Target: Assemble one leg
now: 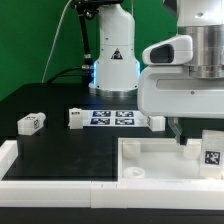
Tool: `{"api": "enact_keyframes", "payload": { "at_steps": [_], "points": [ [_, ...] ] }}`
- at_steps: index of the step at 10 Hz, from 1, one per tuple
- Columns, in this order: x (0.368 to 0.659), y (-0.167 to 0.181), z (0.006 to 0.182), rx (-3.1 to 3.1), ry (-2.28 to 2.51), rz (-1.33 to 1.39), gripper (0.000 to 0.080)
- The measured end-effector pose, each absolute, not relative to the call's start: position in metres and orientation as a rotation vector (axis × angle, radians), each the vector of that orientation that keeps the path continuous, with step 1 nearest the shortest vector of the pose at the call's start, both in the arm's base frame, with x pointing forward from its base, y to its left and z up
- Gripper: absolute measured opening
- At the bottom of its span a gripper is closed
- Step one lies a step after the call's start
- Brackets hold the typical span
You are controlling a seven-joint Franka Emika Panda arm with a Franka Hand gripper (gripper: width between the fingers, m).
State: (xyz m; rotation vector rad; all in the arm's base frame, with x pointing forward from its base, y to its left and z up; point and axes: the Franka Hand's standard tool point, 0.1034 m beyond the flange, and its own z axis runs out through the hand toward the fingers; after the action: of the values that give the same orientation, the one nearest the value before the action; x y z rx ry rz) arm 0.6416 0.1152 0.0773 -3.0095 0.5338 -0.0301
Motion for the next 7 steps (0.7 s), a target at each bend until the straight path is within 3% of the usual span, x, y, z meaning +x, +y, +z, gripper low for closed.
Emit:
{"api": "enact_keyframes", "payload": {
  "at_steps": [2,3,4,7],
  "points": [
    [0.6416,0.1149,0.0772,-3.009,0.534,-0.03,0.0369],
    [0.6417,0.1149,0.0773,-3.009,0.535,-0.03,0.0369],
    [0.6417,0.1149,0.0773,-3.007,0.545,-0.03,0.029],
    [0.642,0.1127,0.0776,-2.925,0.867,-0.016,0.029]
  ]
}}
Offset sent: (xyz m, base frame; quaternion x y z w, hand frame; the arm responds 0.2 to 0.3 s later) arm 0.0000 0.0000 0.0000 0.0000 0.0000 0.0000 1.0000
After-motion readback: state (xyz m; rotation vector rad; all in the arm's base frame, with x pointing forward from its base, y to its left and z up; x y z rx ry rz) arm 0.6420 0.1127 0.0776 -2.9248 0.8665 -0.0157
